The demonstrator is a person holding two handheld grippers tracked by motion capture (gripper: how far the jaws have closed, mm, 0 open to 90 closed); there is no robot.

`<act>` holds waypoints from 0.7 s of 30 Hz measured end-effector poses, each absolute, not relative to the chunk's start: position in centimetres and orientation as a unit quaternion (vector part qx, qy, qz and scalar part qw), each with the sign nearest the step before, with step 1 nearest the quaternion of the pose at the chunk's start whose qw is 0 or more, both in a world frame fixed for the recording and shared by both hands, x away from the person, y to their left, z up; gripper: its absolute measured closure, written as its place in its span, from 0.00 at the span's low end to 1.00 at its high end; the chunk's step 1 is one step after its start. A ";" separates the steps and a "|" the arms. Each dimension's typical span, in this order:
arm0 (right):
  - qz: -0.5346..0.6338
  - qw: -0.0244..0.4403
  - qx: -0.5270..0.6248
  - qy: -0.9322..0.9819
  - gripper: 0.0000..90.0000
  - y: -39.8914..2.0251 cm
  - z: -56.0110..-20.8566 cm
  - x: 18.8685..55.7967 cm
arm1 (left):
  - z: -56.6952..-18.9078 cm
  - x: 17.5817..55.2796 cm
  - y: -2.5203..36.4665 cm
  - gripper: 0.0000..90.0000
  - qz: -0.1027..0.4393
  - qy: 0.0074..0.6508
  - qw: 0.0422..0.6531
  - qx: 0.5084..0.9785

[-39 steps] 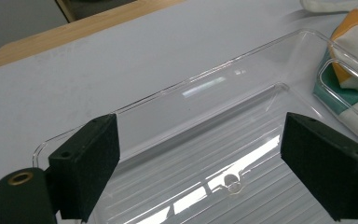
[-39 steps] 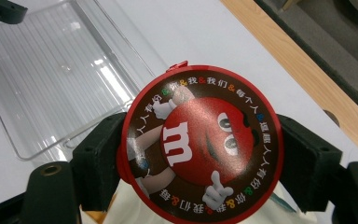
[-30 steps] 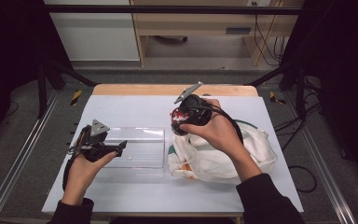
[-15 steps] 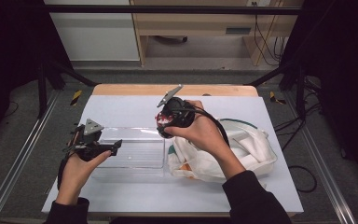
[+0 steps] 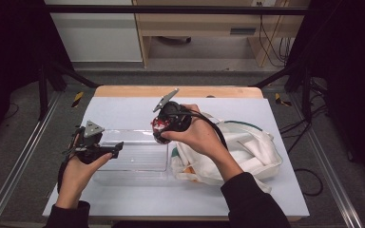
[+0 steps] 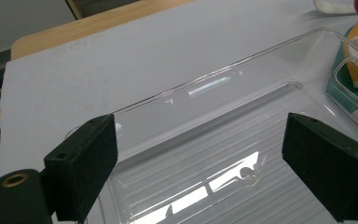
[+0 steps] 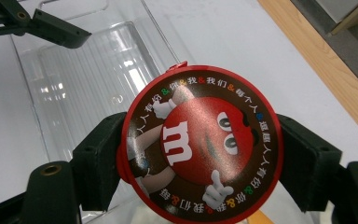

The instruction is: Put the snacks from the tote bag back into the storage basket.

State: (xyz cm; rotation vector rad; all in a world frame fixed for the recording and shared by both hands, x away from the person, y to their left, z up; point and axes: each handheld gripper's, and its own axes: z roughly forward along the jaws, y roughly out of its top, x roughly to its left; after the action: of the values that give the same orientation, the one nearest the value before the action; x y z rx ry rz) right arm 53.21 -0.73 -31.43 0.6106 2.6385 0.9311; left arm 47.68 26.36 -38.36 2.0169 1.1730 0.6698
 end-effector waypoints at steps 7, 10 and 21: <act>0.324 0.135 0.206 0.913 0.28 -0.5 -31.0 53.2 | -38.5 47.8 27.0 0.11 0.259 0.463 0.351 0.772; 0.323 0.135 0.204 0.914 0.28 -0.3 -31.0 53.1 | -38.5 47.9 27.4 0.11 0.259 0.466 0.349 0.771; 0.316 0.129 0.194 0.920 0.28 1.1 -32.0 53.2 | -38.3 47.7 27.9 0.11 0.262 0.472 0.354 0.764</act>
State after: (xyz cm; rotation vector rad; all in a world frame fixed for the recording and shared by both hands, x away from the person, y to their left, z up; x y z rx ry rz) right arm 53.25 1.05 -31.96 0.5653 2.6739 0.9178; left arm 47.74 27.94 -38.29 1.9739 1.2195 0.6771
